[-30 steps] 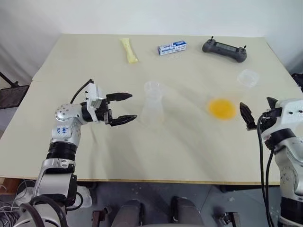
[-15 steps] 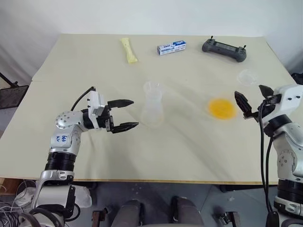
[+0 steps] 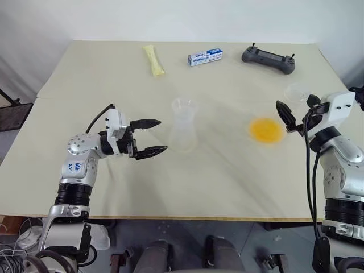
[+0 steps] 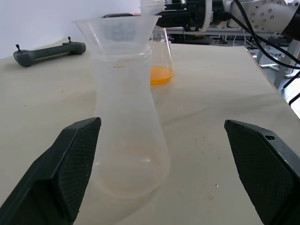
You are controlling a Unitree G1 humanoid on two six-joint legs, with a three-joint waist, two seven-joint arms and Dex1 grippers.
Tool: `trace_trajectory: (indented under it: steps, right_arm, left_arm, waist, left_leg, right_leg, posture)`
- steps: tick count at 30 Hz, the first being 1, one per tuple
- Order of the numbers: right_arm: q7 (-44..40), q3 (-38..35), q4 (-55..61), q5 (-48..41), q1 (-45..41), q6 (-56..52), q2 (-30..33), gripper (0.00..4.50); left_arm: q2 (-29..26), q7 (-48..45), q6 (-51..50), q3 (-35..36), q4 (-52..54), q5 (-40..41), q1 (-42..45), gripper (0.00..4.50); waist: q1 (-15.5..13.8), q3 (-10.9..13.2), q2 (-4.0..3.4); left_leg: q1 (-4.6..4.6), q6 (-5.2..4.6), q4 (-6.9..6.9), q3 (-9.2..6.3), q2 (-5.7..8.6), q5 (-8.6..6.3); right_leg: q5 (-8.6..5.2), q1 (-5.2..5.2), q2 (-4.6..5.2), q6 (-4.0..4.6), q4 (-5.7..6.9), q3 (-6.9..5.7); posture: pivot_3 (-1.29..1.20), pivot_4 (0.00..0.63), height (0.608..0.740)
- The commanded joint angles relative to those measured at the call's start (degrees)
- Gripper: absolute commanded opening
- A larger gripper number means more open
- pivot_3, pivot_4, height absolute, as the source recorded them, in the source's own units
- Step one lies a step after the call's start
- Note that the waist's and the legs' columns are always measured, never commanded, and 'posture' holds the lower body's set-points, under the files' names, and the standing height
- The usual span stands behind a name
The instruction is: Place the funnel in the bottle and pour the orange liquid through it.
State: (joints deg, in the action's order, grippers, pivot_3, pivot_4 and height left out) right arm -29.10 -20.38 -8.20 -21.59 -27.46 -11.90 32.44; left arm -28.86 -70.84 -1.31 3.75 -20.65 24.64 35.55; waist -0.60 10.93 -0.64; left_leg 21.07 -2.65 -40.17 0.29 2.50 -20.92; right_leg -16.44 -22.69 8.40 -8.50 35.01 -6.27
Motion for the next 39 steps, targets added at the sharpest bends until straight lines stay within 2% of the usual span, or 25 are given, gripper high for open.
trace_trajectory:
  steps: [1,4,12,16,20,23,28,31,39]
  right_arm:
    - [1.0,-0.7,4.5,-2.0,-0.5,-0.5,-0.8,3.37]
    - [1.8,-0.2,7.3,-1.8,0.1,-1.7,-1.6,2.39]
    - [5.3,1.1,16.0,-0.9,-1.3,-5.9,-1.4,2.37]
    - [8.7,6.4,24.0,2.8,-3.9,-12.4,0.0,2.37]
    - [12.4,10.8,29.4,4.6,-6.7,-16.1,-2.4,2.37]
    - [13.5,19.4,31.5,12.5,-9.3,-17.6,-1.2,2.37]
    - [13.1,28.7,30.0,23.7,-13.5,-18.0,1.5,2.37]
    - [11.6,32.5,29.1,28.9,-15.2,-16.3,3.1,2.37]
    - [8.7,39.1,26.7,39.2,-19.6,-12.3,2.4,2.37]
  left_arm:
    - [0.0,-0.2,0.4,0.4,1.5,0.3,0.7,4.50]
    - [0.2,-0.2,0.5,0.2,1.0,0.2,1.0,4.50]
    - [1.0,-1.0,1.3,-0.3,-1.5,-0.3,2.8,4.50]
    - [1.2,-2.2,2.3,-0.3,-4.8,-0.9,4.8,4.50]
    - [1.3,-3.2,4.1,0.1,-9.4,-1.3,7.2,4.50]
    - [1.4,-4.3,5.5,0.6,-13.1,-1.4,9.0,4.50]
    - [1.5,-5.1,6.2,1.8,-16.0,-0.5,10.9,4.50]
    - [1.1,-6.0,5.9,2.5,-15.9,0.1,10.8,4.50]
    - [-2.0,-8.8,4.5,4.1,-15.4,0.4,10.0,4.50]
  waist:
    - [0.2,0.0,0.00]
    - [0.5,0.0,0.00]
    - [0.6,0.0,-0.01]
    - [0.7,0.0,-0.02]
    - [0.7,0.0,-0.02]
    - [0.7,0.0,-0.02]
    - [0.7,0.0,-0.01]
    - [0.8,0.0,-0.01]
    - [1.4,0.0,-0.01]
  left_leg:
    - [0.00,0.00,0.00,0.00,0.00,0.00]
    - [0.00,0.00,0.00,-0.01,0.00,0.00]
    - [0.04,0.00,0.01,-0.02,0.01,0.00]
    - [0.04,0.00,0.01,0.00,0.01,0.00]
    - [0.06,0.01,0.04,-0.01,0.00,0.00]
    - [0.09,0.00,0.03,-0.01,0.04,0.00]
    - [0.16,0.00,0.03,-0.02,0.07,0.00]
    - [0.20,-0.01,0.04,-0.02,0.10,0.00]
    - [0.22,0.00,0.11,0.06,0.07,0.00]
  right_leg:
    - [0.00,0.00,0.00,0.00,0.00,0.00]
    - [0.00,0.00,0.00,0.00,0.01,0.00]
    - [0.00,-0.05,0.00,0.00,0.01,0.01]
    - [0.00,-0.09,0.00,0.00,0.03,0.02]
    - [0.00,-0.13,-0.02,0.00,0.04,0.01]
    - [0.00,-0.13,0.00,0.00,0.04,0.01]
    - [0.00,-0.23,0.02,0.00,0.09,0.01]
    - [0.00,-0.28,0.03,0.00,0.09,0.01]
    - [0.00,-0.42,0.02,0.00,0.16,0.01]
  posture:
    - [0.00,0.150,0.740]
    - [0.00,0.150,0.740]
    - [0.00,0.150,0.740]
    - [0.00,0.150,0.740]
    - [0.00,0.150,0.740]
    - [0.00,0.150,0.740]
    - [0.00,0.150,0.740]
    - [0.00,0.150,0.740]
    - [0.00,0.150,0.740]
